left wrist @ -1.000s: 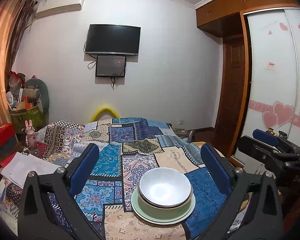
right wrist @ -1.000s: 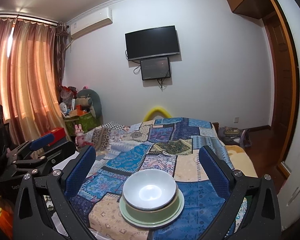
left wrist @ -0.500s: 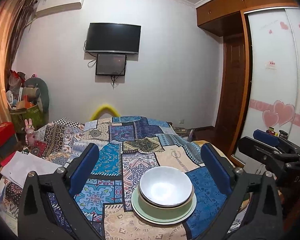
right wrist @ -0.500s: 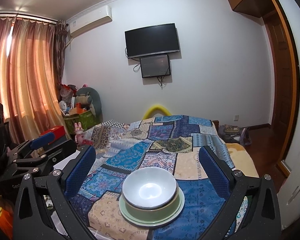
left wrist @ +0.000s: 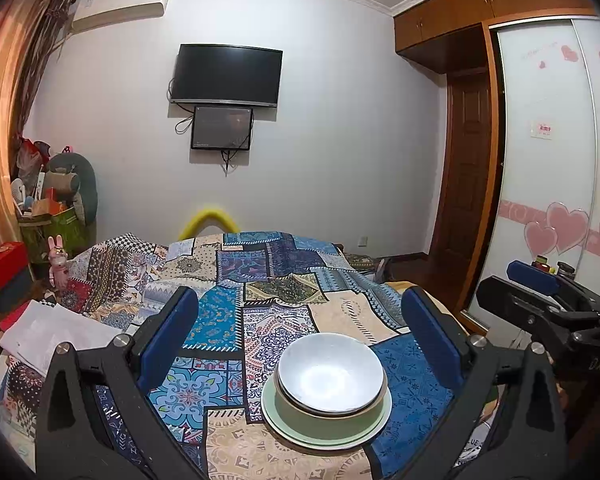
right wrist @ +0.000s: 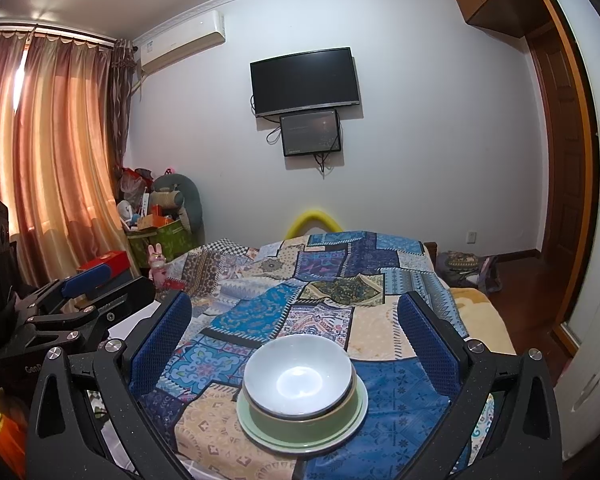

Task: Organize plates and bowls

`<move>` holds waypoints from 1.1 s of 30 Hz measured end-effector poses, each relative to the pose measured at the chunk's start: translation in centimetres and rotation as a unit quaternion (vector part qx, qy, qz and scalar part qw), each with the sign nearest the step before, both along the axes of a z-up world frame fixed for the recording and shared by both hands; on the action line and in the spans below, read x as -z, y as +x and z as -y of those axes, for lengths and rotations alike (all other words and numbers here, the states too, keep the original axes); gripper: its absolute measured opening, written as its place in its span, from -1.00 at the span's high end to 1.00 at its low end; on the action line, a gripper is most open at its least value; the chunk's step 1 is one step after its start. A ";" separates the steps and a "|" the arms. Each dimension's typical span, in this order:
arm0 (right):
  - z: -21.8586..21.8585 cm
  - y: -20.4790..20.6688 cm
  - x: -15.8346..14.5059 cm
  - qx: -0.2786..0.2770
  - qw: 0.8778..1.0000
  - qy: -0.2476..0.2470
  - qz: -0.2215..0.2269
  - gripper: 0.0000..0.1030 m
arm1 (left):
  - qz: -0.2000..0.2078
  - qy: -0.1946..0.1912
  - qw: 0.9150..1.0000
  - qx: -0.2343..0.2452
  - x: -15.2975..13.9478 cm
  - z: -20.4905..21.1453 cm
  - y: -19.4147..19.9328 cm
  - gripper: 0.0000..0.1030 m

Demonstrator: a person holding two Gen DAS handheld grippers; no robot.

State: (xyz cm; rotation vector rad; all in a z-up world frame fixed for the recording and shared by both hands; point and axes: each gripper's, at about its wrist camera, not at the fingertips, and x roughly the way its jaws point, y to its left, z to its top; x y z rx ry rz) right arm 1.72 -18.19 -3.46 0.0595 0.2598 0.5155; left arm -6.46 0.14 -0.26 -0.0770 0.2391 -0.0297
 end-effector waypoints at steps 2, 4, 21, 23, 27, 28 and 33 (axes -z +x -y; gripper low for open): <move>0.0 0.0 0.0 0.000 1.000 0.000 0.000 -0.99 | 0.000 -0.001 1.000 0.001 0.0 0.0 0.0 -1.00; 0.1 0.0 0.0 0.001 1.000 0.000 0.002 -0.99 | 0.000 -0.001 1.000 0.000 0.0 0.0 0.0 -1.00; 0.1 0.0 -0.2 0.000 1.000 -0.004 0.005 -0.99 | -0.002 -0.002 1.000 0.002 0.1 0.0 0.0 -1.00; 0.1 0.0 -0.2 0.000 1.000 -0.004 0.005 -0.99 | -0.002 -0.003 1.000 0.002 0.1 0.0 0.0 -1.00; 0.1 0.0 -0.2 0.000 1.000 -0.004 0.006 -0.99 | -0.002 -0.004 1.000 0.003 0.1 0.0 0.0 -1.00; 0.1 0.0 -0.2 0.000 1.000 -0.005 0.006 -0.99 | -0.003 -0.005 1.000 0.003 0.1 0.0 0.0 -1.00; 0.3 0.1 -0.2 0.000 1.000 -0.006 0.006 -0.99 | -0.006 -0.010 1.000 0.005 0.1 -0.2 0.2 -1.00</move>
